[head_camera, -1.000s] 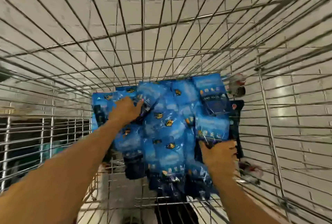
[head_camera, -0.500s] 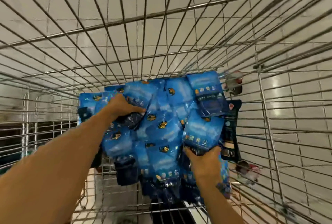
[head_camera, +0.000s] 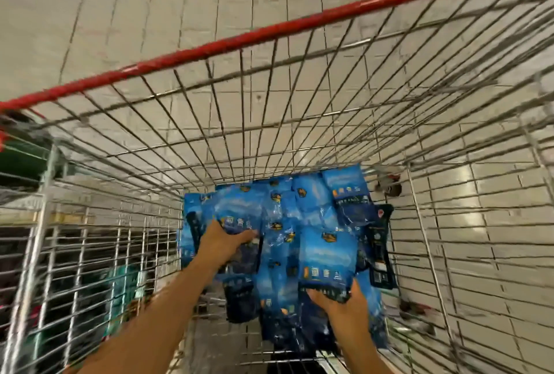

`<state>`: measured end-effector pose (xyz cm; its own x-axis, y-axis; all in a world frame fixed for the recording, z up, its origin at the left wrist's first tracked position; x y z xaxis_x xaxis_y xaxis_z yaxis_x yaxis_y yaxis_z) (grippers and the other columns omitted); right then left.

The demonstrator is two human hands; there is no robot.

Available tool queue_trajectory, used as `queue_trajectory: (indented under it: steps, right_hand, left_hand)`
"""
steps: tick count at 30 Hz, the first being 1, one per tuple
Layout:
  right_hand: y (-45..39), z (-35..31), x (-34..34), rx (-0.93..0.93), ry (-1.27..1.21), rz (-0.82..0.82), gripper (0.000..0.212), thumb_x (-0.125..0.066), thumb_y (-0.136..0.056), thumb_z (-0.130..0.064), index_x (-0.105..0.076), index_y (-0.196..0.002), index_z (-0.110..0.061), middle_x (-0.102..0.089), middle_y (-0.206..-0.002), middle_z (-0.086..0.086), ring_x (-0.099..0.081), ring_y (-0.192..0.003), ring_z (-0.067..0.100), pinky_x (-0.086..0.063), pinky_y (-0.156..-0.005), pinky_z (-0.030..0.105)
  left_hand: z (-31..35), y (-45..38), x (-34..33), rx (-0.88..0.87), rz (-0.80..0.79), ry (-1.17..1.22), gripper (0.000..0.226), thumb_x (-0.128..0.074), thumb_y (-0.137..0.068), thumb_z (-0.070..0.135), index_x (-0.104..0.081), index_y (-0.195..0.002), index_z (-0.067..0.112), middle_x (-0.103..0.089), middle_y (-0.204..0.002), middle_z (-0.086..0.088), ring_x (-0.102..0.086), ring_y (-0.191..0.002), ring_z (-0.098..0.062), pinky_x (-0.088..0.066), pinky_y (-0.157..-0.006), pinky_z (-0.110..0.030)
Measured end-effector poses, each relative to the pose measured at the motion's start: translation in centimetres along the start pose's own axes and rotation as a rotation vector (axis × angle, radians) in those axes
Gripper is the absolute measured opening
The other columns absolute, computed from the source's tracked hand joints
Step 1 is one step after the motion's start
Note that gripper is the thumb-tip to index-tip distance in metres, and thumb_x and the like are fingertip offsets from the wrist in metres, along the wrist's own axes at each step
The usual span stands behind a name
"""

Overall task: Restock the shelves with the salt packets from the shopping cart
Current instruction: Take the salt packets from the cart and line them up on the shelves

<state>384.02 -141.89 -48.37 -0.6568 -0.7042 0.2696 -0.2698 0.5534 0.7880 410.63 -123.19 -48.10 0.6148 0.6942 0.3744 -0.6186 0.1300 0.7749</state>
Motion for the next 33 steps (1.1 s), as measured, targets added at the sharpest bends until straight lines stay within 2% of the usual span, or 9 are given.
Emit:
queue_trajectory:
  steps: [3, 6, 10, 13, 15, 19, 25, 28, 33]
  right_hand:
    - [3.2, -3.7, -0.4, 0.053, -0.081, -0.075, 0.106, -0.093, -0.065, -0.024, -0.033, -0.152, -0.020, -0.043, -0.153, 0.005, -0.047, -0.134, 0.034, -0.045, -0.106, 0.055]
    - [7.4, -8.5, -0.2, 0.154, -0.114, -0.117, 0.112, -0.094, -0.060, -0.036, -0.030, -0.152, -0.027, -0.036, -0.157, -0.001, -0.044, -0.136, 0.029, -0.042, -0.110, 0.052]
    - [13.7, -15.1, 0.5, 0.309, -0.093, -0.152, 0.117, -0.093, -0.057, -0.043, -0.029, -0.154, -0.023, -0.033, -0.158, 0.002, -0.039, -0.140, 0.028, -0.034, -0.115, 0.050]
    - [18.8, -19.6, 1.2, 0.415, -0.128, -0.169, 0.117, -0.090, -0.055, -0.048, -0.031, -0.154, -0.024, -0.033, -0.159, 0.002, -0.037, -0.143, 0.029, -0.034, -0.115, 0.055]
    - [22.7, -22.4, 1.7, 0.490, -0.143, -0.187, 0.112, -0.088, -0.062, -0.047, -0.029, -0.154, -0.026, -0.030, -0.160, 0.001, -0.034, -0.144, 0.029, -0.033, -0.115, 0.056]
    - [30.6, -27.3, 1.8, 0.654, -0.151, -0.262, 0.090, -0.084, -0.073, -0.044, -0.038, -0.149, -0.028, -0.043, -0.153, 0.000, -0.044, -0.138, 0.026, -0.039, -0.112, 0.054]
    - [43.4, -33.5, 0.4, 0.910, -0.169, -0.386, 0.044, -0.085, -0.076, -0.017, -0.063, -0.109, -0.037, -0.073, -0.108, -0.014, -0.070, -0.095, 0.004, -0.056, -0.070, 0.017]
    - [49.8, -36.0, -1.1, 1.008, -0.185, -0.469, 0.044, -0.083, -0.076, -0.010, -0.065, -0.113, -0.027, -0.076, -0.103, -0.009, -0.072, -0.096, 0.011, -0.059, -0.073, 0.022]
    - [60.5, -38.9, -5.4, 1.129, -0.215, -0.654, 0.038, -0.081, -0.078, -0.010, -0.066, -0.111, -0.019, -0.077, -0.100, -0.003, -0.074, -0.091, 0.014, -0.062, -0.076, 0.032]
  left_hand:
    - [1.3, 4.4, 2.3, -0.036, 0.039, 0.104, 0.056, -0.084, -0.075, 0.030, -0.060, -0.119, 0.005, -0.069, -0.111, -0.017, -0.067, -0.100, -0.036, -0.056, -0.085, -0.053]
    - [3.3, 9.3, 5.4, -0.091, 0.065, 0.212, 0.042, -0.084, -0.074, 0.030, -0.067, -0.107, 0.011, -0.071, -0.108, -0.017, -0.070, -0.092, -0.026, -0.059, -0.080, -0.043]
    - [6.7, 16.6, 10.1, -0.200, 0.114, 0.272, 0.070, -0.082, -0.066, 0.046, -0.064, -0.120, 0.004, -0.070, -0.101, -0.023, -0.067, -0.097, -0.039, -0.058, -0.073, -0.050]
    - [9.5, 22.5, 13.9, -0.313, 0.184, 0.330, 0.051, -0.080, -0.074, 0.040, -0.063, -0.117, 0.016, -0.071, -0.095, -0.009, -0.068, -0.086, -0.024, -0.057, -0.074, -0.042]
    - [11.2, 26.8, 16.7, -0.409, 0.219, 0.340, 0.043, -0.077, -0.078, 0.041, -0.064, -0.114, 0.021, -0.072, -0.091, -0.009, -0.064, -0.071, -0.011, -0.054, -0.062, -0.031]
    - [13.5, 35.5, 22.3, -0.572, 0.277, 0.409, 0.013, -0.075, -0.084, 0.032, -0.066, -0.094, 0.034, -0.073, -0.090, 0.013, -0.067, -0.073, 0.005, -0.050, -0.059, -0.014]
    - [14.7, 48.2, 30.5, -0.799, 0.348, 0.542, 0.040, -0.080, -0.071, 0.041, -0.069, -0.103, 0.021, -0.077, -0.097, 0.005, -0.072, -0.090, -0.016, -0.057, -0.074, -0.029]
    - [14.2, 54.1, 34.4, -0.890, 0.386, 0.624, 0.052, -0.082, -0.065, 0.046, -0.068, -0.108, 0.020, -0.076, -0.107, -0.002, -0.071, -0.102, -0.026, -0.057, -0.086, -0.045]
    - [11.9, 64.5, 41.5, -1.026, 0.527, 0.736, 0.049, -0.085, -0.062, 0.038, -0.070, -0.106, 0.021, -0.074, -0.111, -0.005, -0.070, -0.105, -0.029, -0.056, -0.086, -0.046]
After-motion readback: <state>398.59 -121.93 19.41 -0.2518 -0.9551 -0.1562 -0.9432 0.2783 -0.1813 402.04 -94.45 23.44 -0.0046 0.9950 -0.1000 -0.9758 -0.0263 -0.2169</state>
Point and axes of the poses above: each hand's wrist, its own y-axis away from the middle knuckle, its own x-axis out of the back of the hand, z = x × y, the point moved 10 cm from there along -y, towards the middle knuckle
